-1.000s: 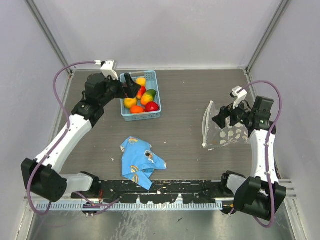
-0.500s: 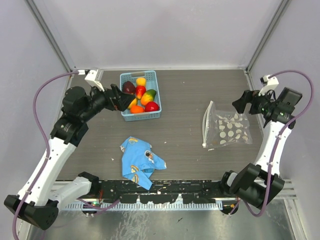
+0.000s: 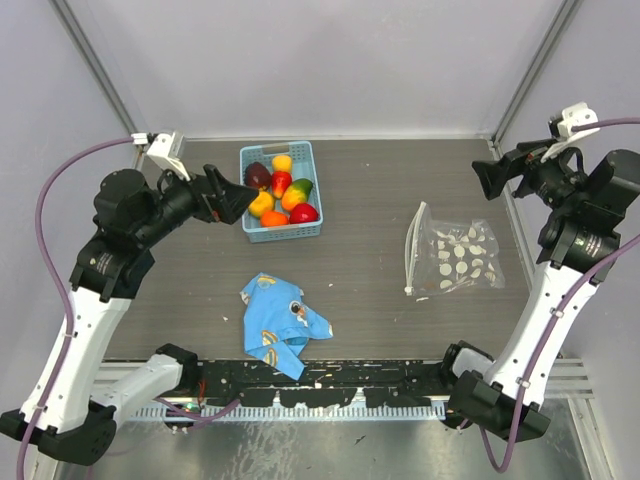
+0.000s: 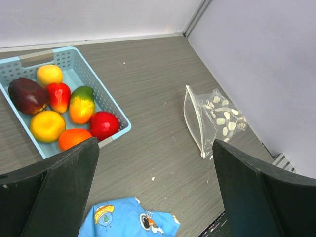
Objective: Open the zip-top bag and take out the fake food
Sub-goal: Reset both arms
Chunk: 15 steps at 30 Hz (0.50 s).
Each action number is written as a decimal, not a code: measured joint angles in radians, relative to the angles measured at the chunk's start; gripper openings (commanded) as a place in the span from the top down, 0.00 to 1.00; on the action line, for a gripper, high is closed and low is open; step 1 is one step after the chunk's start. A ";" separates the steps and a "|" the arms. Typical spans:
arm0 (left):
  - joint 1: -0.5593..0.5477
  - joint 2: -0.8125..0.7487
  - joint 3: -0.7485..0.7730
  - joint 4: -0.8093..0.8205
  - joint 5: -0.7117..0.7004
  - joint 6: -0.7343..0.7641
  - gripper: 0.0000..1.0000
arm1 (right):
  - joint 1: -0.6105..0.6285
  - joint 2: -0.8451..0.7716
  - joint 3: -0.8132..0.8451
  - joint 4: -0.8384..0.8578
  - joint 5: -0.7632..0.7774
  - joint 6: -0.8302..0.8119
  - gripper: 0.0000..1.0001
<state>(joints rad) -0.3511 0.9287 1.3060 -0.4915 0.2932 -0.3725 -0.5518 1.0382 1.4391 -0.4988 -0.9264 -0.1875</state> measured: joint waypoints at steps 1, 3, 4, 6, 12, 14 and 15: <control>0.000 -0.003 0.000 -0.002 0.004 -0.002 0.02 | 0.001 -0.007 0.003 -0.003 -0.012 0.011 0.00; 0.001 -0.005 0.000 -0.011 0.014 -0.006 0.02 | 0.004 -0.013 0.007 -0.010 -0.026 0.033 0.00; 0.001 -0.005 0.000 -0.016 0.020 -0.007 0.02 | 0.005 -0.013 0.010 -0.012 -0.027 0.047 0.00; 0.001 -0.005 0.000 -0.024 0.027 -0.012 0.02 | 0.005 -0.010 0.011 -0.014 -0.019 0.078 0.00; 0.002 -0.022 -0.003 -0.027 0.036 -0.035 0.02 | -0.002 -0.006 -0.003 -0.014 0.014 0.155 0.00; 0.003 -0.032 -0.006 -0.028 0.036 -0.035 0.02 | -0.012 -0.007 -0.018 -0.008 0.016 0.169 0.00; 0.003 -0.035 -0.007 -0.030 0.036 -0.035 0.02 | -0.017 -0.008 -0.028 -0.003 0.017 0.174 0.00</control>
<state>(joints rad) -0.3485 0.8936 1.2991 -0.5213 0.3290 -0.4072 -0.5690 1.0306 1.4109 -0.5014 -0.9092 -0.0139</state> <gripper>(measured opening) 0.981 0.998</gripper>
